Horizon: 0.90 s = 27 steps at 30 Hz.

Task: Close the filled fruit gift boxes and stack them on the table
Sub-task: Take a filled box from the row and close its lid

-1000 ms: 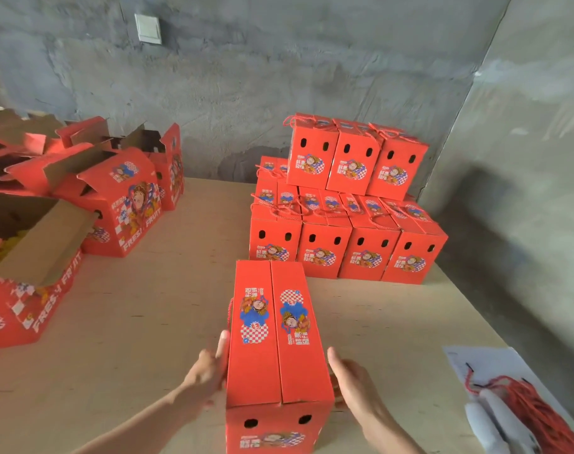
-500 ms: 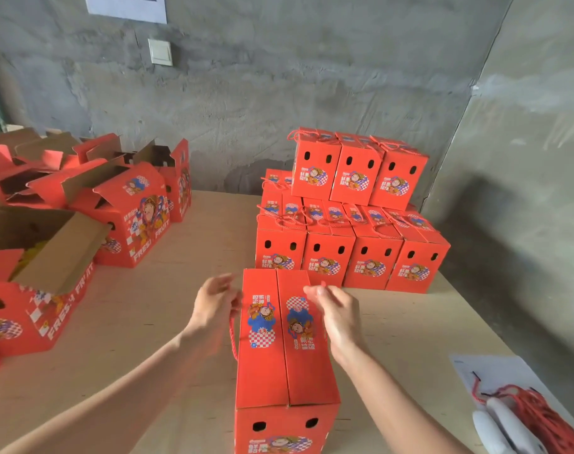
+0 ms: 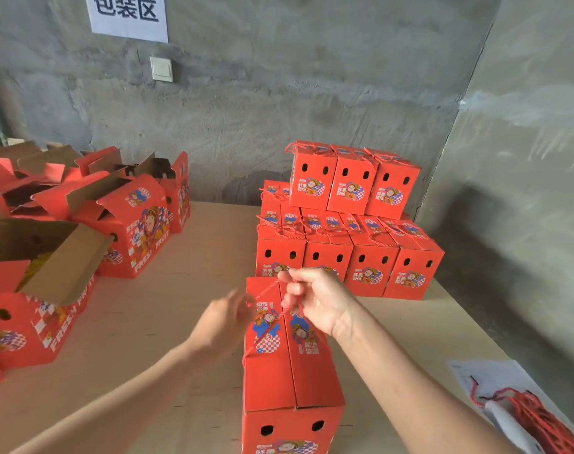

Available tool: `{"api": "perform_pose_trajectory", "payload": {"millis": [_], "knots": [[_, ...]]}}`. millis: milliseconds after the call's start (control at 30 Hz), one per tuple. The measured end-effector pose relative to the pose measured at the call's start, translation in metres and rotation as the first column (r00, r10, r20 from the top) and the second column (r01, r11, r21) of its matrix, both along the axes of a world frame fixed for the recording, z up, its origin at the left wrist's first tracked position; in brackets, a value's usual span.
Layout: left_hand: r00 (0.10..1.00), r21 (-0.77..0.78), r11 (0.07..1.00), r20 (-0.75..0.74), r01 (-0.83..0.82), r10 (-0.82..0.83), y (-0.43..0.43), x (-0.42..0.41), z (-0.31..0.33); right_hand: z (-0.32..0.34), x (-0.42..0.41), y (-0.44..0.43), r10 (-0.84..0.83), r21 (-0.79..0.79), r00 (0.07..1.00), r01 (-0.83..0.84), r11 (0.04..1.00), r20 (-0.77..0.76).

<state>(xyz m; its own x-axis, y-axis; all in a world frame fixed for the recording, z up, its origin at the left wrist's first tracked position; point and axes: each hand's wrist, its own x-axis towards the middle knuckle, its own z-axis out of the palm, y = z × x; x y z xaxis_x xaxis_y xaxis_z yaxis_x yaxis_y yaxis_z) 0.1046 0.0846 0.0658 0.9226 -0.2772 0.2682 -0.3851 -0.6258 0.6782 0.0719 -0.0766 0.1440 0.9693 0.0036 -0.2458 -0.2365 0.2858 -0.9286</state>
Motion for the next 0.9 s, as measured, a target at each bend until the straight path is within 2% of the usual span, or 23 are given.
{"api": "perform_pose_trajectory", "payload": {"millis": [67,133,300,500,633,733,833,900], "knots": [[0.993,0.112,0.987,-0.033,0.113,-0.11,0.003,-0.012,-0.027,0.007,0.004,0.001,-0.025,-0.157,0.999,0.032,0.987,0.045],[0.982,0.069,0.98,-0.015,0.187,-0.186,0.005,-0.02,-0.042,0.013,0.009,0.002,-0.049,-0.247,0.996,0.065,0.967,0.071],[0.981,0.021,0.982,0.037,0.188,-0.188,0.004,-0.023,-0.05,0.02,0.019,-0.003,-0.039,-0.325,0.996,0.063,0.944,0.079],[0.989,-0.107,0.994,0.148,0.033,-0.017,-0.019,-0.011,-0.032,0.058,0.031,-0.01,0.063,-0.461,0.993,-0.01,0.887,0.101],[0.989,-0.339,0.933,0.04,-0.123,0.145,-0.033,0.003,0.009,0.098,0.053,-0.012,0.111,-0.544,0.98,-0.004,0.839,0.164],[0.981,-0.415,0.895,0.028,-0.164,0.193,-0.043,0.014,0.053,0.134,0.083,-0.016,0.078,-0.53,0.98,0.033,0.847,0.185],[0.99,-0.357,0.933,0.137,0.03,0.021,-0.051,0.026,0.096,0.174,0.119,-0.026,-0.001,-0.501,0.974,0.118,0.857,0.228],[0.988,-0.236,0.959,0.062,0.155,-0.145,-0.054,0.038,0.118,0.196,0.142,-0.029,-0.033,-0.475,0.95,0.186,0.86,0.311]]}}
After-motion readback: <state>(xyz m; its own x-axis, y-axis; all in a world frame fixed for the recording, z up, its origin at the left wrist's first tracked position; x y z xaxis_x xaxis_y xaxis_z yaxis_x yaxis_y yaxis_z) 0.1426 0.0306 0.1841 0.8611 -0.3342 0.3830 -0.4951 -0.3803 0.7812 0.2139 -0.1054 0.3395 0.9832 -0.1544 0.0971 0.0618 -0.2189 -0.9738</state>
